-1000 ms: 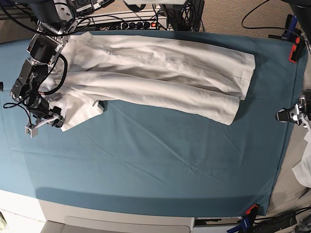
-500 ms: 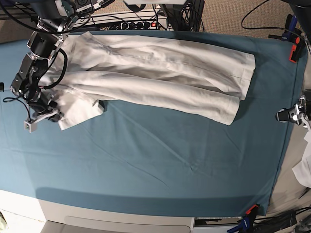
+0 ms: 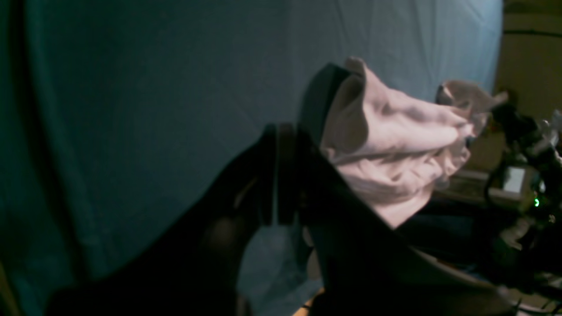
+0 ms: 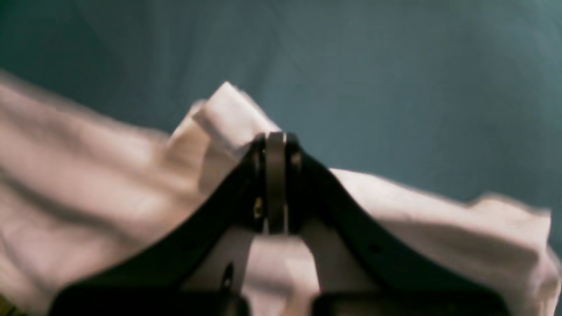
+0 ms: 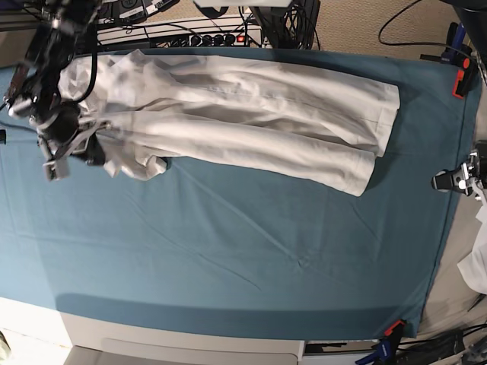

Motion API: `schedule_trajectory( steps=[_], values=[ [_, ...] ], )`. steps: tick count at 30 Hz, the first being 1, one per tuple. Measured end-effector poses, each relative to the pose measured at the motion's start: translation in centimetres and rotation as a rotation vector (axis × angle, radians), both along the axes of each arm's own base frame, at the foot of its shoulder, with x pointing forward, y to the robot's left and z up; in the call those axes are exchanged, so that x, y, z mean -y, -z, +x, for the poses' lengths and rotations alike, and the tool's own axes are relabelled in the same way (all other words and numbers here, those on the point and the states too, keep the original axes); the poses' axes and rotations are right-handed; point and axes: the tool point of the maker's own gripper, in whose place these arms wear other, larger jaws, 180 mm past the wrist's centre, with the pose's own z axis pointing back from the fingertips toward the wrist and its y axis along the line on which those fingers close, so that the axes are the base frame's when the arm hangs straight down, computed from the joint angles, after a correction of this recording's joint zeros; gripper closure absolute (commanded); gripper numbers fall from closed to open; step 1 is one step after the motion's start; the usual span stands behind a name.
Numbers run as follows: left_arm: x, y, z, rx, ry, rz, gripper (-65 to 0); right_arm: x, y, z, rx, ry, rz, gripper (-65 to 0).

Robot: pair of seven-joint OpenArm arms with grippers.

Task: Fold the T-shirt properly
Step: 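Grasp the collar end of the folded shirt with the right gripper and tuck it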

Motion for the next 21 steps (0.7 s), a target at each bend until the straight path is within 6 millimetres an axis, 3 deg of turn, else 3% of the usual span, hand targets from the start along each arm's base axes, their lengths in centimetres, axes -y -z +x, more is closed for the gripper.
schedule_trajectory(
  steps=[6,11,16,21],
  values=[
    [0.0,0.0,0.0,0.001,0.0,0.0,-2.3,-4.0,0.0,-4.4,-0.014,-0.053,0.026,0.0],
    [0.0,0.0,0.0,0.0,0.0,0.0,-2.3,-6.9,-1.4,-6.6,0.015,-0.085,0.037,0.0],
    [0.0,0.0,0.0,-0.001,0.0,0.0,-2.3,-7.8,-1.8,-8.6,-0.01,-0.111,0.018,0.0],
    [0.0,0.0,0.0,0.0,0.0,0.0,-2.3,-7.8,-0.5,-10.7,-0.09,-0.111,0.015,0.0]
  ],
)
